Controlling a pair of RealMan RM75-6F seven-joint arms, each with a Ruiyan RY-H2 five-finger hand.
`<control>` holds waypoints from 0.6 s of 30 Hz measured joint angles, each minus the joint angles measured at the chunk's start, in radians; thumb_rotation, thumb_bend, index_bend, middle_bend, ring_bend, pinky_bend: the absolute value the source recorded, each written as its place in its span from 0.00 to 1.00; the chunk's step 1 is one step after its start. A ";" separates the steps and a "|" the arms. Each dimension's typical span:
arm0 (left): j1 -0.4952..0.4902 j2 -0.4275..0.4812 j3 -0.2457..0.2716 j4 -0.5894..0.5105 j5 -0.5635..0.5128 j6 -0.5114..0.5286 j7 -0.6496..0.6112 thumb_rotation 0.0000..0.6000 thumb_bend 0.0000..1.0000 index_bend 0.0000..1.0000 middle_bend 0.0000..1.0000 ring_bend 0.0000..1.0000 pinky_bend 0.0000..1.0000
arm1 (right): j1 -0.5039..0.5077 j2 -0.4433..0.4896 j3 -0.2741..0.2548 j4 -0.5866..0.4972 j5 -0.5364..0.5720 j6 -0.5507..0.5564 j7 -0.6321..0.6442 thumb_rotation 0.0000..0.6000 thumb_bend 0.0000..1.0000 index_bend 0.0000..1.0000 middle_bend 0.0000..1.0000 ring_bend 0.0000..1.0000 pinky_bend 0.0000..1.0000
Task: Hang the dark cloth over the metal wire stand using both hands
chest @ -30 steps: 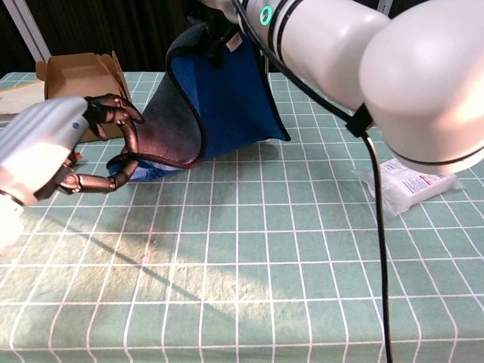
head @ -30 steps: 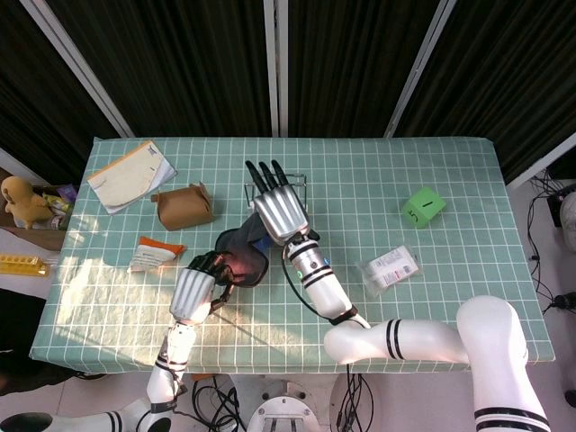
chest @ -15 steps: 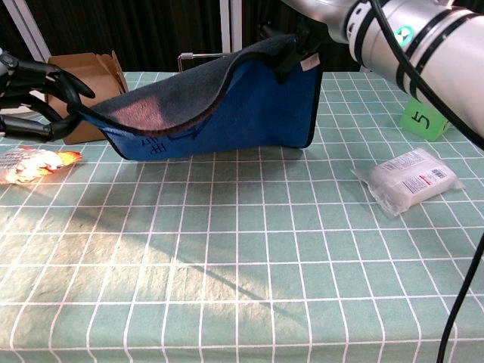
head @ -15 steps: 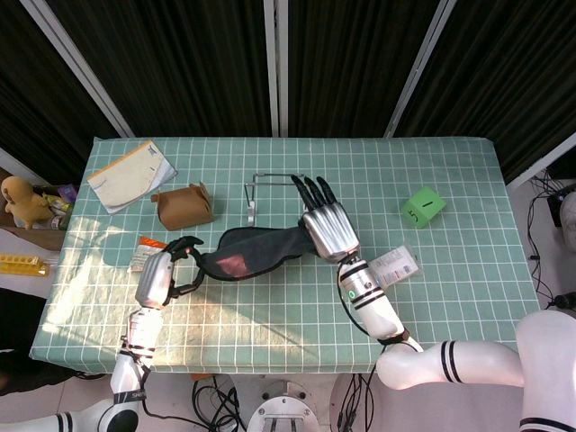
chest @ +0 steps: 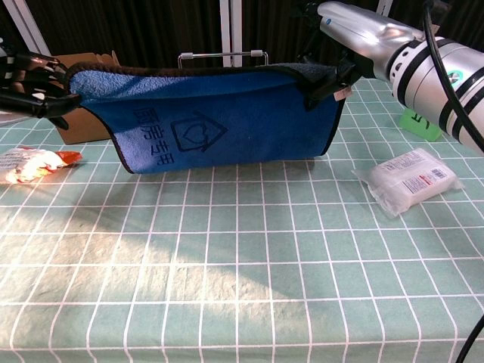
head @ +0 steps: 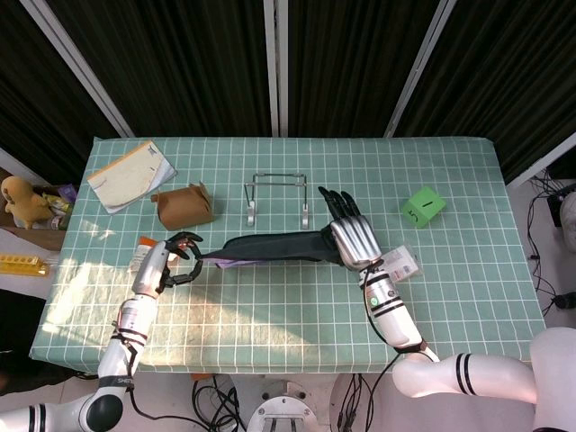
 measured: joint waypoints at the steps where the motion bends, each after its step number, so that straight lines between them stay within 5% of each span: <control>1: -0.015 0.003 -0.015 -0.004 -0.034 -0.008 0.013 1.00 0.57 0.82 0.32 0.30 0.43 | -0.005 -0.007 0.002 0.014 -0.006 0.000 0.015 1.00 0.63 1.00 0.00 0.00 0.00; 9: -0.149 0.018 -0.123 -0.010 -0.254 -0.054 0.117 1.00 0.58 0.82 0.32 0.30 0.43 | -0.001 -0.053 0.072 0.092 -0.029 -0.025 0.075 1.00 0.64 1.00 0.00 0.00 0.00; 18: -0.354 0.022 -0.258 0.077 -0.563 -0.070 0.258 1.00 0.58 0.82 0.32 0.30 0.43 | 0.096 -0.080 0.230 0.186 0.066 -0.100 0.028 1.00 0.65 1.00 0.00 0.00 0.00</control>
